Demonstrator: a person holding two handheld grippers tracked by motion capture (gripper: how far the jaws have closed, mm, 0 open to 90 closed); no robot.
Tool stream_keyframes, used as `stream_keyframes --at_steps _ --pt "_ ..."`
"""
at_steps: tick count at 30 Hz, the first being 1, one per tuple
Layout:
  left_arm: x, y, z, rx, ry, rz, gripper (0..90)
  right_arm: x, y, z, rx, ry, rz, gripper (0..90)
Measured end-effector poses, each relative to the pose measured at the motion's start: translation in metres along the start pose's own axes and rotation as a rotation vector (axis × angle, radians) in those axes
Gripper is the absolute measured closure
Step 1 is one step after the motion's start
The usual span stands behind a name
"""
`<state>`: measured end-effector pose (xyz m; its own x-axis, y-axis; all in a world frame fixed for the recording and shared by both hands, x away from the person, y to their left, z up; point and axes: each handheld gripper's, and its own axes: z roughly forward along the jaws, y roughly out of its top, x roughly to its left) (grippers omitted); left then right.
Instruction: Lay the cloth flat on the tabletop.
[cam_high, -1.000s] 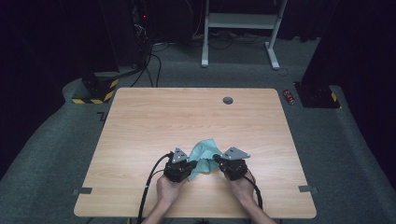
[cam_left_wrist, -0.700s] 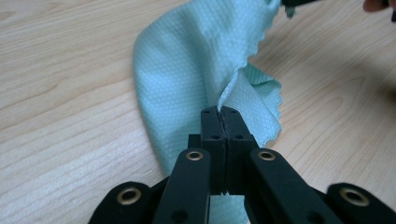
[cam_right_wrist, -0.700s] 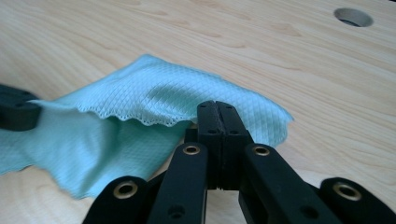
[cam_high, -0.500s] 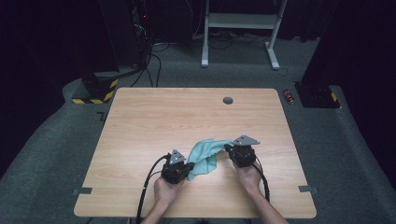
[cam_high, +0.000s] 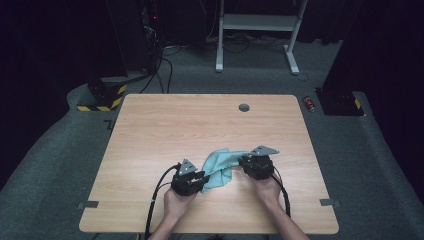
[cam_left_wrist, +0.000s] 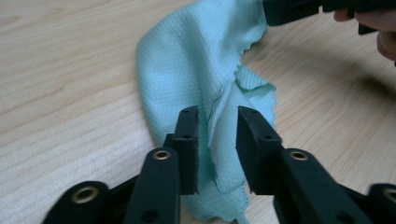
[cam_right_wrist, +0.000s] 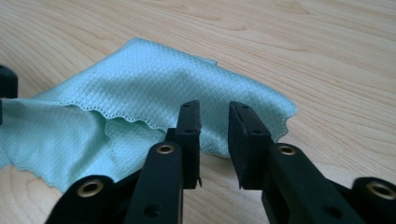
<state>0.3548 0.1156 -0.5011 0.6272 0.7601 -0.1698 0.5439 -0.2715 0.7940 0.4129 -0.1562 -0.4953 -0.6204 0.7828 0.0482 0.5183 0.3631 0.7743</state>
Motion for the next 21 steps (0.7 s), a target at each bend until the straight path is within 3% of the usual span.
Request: stream_keyframes --at_steps 5,11,14,21 --pt "-0.001 0.013 0.0 -0.016 0.012 0.009 57.4 0.001 -0.002 -0.012 -0.026 0.041 0.004 70.4" --pt "-0.004 0.025 0.006 -0.016 0.013 0.032 55.4 0.004 -0.002 -0.019 -0.049 0.057 -0.013 71.7" --pt "-0.009 0.034 0.017 0.019 0.013 0.068 54.2 0.009 -0.001 -0.023 -0.064 0.076 -0.025 74.1" --pt "-0.006 0.045 0.035 0.057 0.024 0.064 55.7 0.028 -0.011 -0.012 -0.023 0.133 -0.094 74.4"
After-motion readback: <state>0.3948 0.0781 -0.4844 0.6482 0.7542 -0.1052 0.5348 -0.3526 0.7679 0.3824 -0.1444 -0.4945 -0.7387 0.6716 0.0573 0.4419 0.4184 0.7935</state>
